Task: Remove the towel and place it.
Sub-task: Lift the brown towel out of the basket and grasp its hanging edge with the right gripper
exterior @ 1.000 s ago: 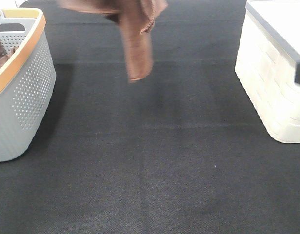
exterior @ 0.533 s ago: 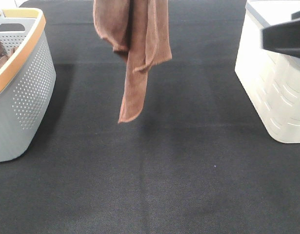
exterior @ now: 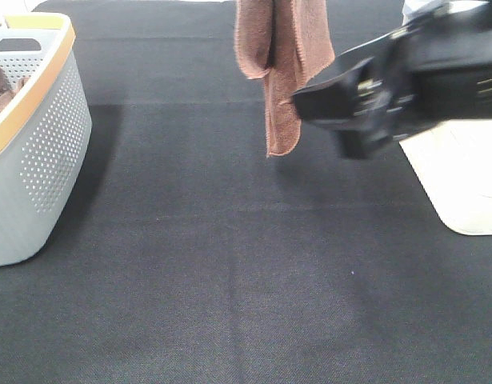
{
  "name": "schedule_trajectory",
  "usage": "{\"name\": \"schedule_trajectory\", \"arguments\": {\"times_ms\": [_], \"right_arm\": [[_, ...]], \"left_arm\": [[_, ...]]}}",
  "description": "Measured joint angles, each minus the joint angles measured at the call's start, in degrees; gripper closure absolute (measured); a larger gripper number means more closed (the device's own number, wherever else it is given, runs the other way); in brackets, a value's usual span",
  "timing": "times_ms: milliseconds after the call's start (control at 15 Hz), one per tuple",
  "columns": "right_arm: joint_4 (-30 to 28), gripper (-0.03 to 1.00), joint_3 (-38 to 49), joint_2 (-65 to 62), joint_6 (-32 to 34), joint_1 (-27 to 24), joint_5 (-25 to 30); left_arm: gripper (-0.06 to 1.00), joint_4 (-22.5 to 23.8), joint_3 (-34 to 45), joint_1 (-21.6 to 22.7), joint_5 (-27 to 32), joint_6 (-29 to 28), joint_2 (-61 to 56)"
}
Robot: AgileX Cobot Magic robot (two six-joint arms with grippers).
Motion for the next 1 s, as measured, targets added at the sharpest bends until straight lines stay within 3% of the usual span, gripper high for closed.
{"name": "schedule_trajectory", "arguments": {"times_ms": [200, 400, 733, 1000], "right_arm": [[0.86, 0.35, 0.0, 4.13, 1.09, 0.23, -5.96], [1.03, 0.35, 0.0, 5.04, 1.09, 0.29, -6.13], [2.29, 0.35, -0.11, 4.18, 1.38, 0.34, 0.11], [2.29, 0.35, -0.11, 2.23, 3.84, 0.34, 0.57]], "left_arm": [[0.94, 0.0, 0.0, 0.0, 0.0, 0.0, 0.0], [0.94, 0.0, 0.0, 0.0, 0.0, 0.0, 0.0], [0.94, 0.0, 0.0, 0.0, 0.0, 1.38, 0.0], [0.94, 0.0, 0.0, 0.0, 0.0, 1.55, 0.0]]}}
